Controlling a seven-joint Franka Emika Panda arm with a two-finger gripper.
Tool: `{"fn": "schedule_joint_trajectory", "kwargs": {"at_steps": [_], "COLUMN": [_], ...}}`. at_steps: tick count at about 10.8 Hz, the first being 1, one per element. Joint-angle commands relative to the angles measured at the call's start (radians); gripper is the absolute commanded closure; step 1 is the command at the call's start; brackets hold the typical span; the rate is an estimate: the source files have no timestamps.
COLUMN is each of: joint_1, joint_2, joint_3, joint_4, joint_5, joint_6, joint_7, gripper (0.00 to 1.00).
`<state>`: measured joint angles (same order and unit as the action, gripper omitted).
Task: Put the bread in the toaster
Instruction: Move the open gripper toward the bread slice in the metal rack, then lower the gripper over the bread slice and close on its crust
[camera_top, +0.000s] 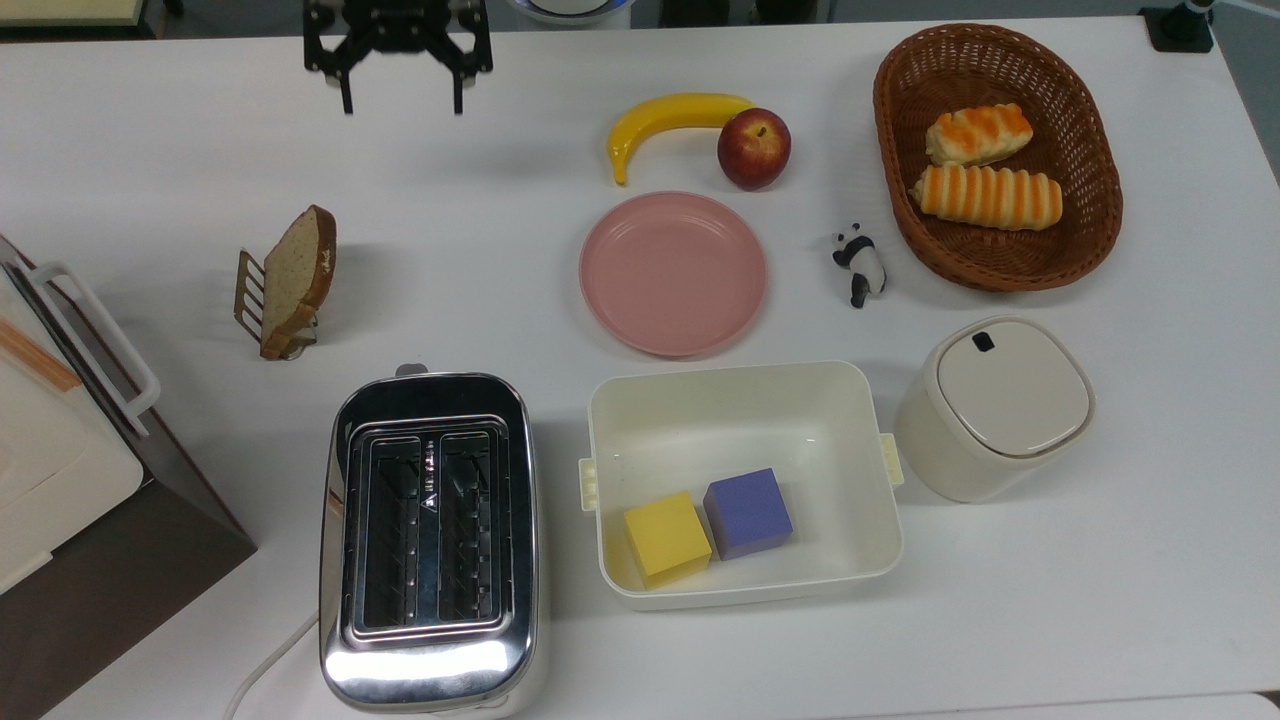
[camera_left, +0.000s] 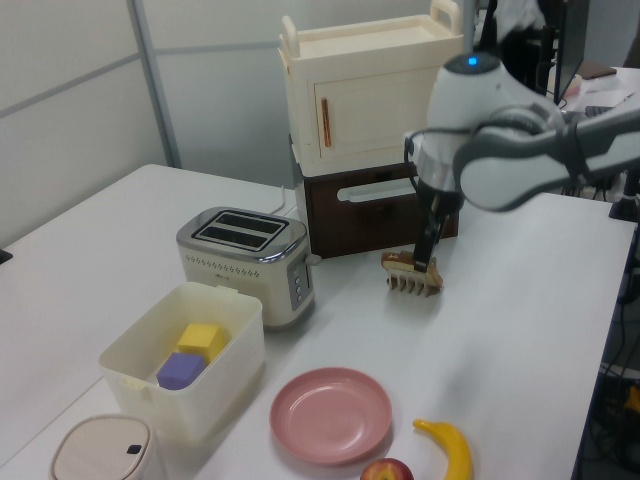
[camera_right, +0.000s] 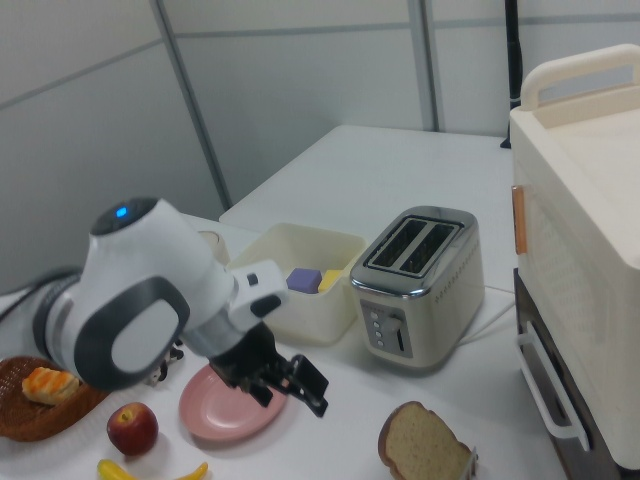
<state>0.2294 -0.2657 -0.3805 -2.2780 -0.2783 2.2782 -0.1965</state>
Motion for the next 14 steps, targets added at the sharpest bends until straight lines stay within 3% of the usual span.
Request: {"fn": "schedule_joint_trajectory", "kwargs": {"at_steps": [1, 7, 11, 12, 14], "joint_1": [-0.045, -0.177, -0.191, -0.196, -0.196], "joint_2": [0.041, 0.246, 0.295, 0.304, 0.309], "joint_3": [-0.006, -0.006, -0.006, -0.006, -0.006], "joint_4": [-0.074, -0.049, 0.000, 0.003, 0.003], "joint_5": [-0.039, -0.087, -0.087, -0.087, -0.087], "joint_6": [0.147, 0.386, 0.405, 0.421, 0.429], "joint_7": [-0.035, -0.035, -0.035, -0.035, -0.035], "gripper": [0.00, 0.13, 0.42, 0.44, 0.63]}}
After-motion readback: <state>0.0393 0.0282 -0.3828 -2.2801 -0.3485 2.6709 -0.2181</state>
